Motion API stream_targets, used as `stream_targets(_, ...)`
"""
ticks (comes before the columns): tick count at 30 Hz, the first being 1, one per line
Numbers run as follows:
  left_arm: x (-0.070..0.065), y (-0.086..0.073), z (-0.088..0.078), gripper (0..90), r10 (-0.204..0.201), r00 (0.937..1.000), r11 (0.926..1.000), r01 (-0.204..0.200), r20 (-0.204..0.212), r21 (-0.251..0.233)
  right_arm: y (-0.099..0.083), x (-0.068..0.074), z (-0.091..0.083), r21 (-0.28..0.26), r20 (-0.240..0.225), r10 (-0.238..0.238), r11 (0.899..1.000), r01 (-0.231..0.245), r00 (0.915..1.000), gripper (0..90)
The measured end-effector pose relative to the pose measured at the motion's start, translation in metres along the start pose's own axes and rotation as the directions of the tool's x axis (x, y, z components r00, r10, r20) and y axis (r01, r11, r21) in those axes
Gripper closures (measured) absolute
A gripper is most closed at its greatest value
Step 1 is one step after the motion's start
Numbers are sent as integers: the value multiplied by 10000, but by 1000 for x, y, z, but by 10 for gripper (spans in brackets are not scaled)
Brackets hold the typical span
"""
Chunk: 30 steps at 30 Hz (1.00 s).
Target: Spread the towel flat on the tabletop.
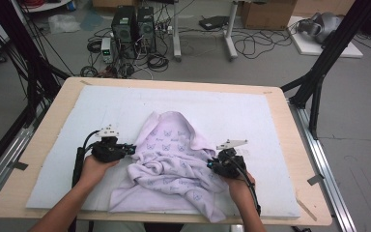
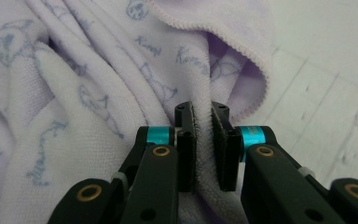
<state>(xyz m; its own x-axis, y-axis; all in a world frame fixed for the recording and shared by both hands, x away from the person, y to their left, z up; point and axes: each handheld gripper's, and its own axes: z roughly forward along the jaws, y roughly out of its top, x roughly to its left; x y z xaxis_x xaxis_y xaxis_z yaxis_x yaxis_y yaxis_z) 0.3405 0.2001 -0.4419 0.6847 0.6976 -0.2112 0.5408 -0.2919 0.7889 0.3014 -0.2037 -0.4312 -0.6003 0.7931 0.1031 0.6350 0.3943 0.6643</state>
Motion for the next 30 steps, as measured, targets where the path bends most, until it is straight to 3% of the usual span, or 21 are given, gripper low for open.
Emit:
stream_targets(3, -6, -13, -7, 854, 50, 9997, 9999, -53, 247, 94, -6, 5, -6, 81, -263, -58, 9999, 60, 9996, 821)
stream_targets(6, -8, -17, -8, 852, -4, 9993, 9999, -1, 387, 111, -9, 9, -9, 133, -331, -127, 9998, 131, 9994, 817)
stream_targets(7, -7, -16, -8, 791, -192, 9992, 9997, 187, 357, 131, -10, 11, -10, 73, -305, -196, 9998, 199, 9993, 790)
stream_targets(9, -2, -12, -7, 543, -526, 9986, 9986, 525, -102, -9, -10, 9, -12, -231, -107, -243, 9994, 240, 9996, 694)
stream_targets(11, 0, -10, -7, 430, -605, 9979, 9981, 603, -236, -84, -10, 7, -14, -633, -10, -66, 9980, 65, 10000, 586)
stream_targets(12, 3, -1, -7, 409, -394, 9978, 9987, 377, -531, -333, -10, 5, -17, -924, -9, 37, 9957, -38, 10000, 559)
stream_targets(15, 6, 10, -5, 391, -290, 9984, 9982, 263, -491, -547, -9, 2, -21, -1411, 171, 165, 9899, -140, 9997, 473)
stream_targets(18, 8, 34, 7, 390, -52, 9990, 9966, 14, -455, -821, -9, 0, -22, -1562, 291, 276, 9875, -227, 9992, 418)
stream_targets(19, 8, 34, 7, 392, -52, 9990, 9966, 14, -455, -821, -9, 0, -21, -1564, 320, 314, 9873, -260, 9990, 409)
stream_targets(24, 8, 60, 38, 405, 194, 9971, 9974, -243, -735, -672, -10, -1, -20, -1506, 366, 301, 9883, -242, 9989, 406)
stream_targets(26, 6, 63, 43, 410, 223, 9965, 9972, -279, -811, -687, -11, -2, -20, -1527, 394, 376, 9878, -312, 9985, 406)
stream_targets(30, 4, 69, 68, 407, 619, 9900, 9979, -639, -1264, -117, -11, -3, -21, -1578, 370, 352, 9871, -289, 9987, 406)
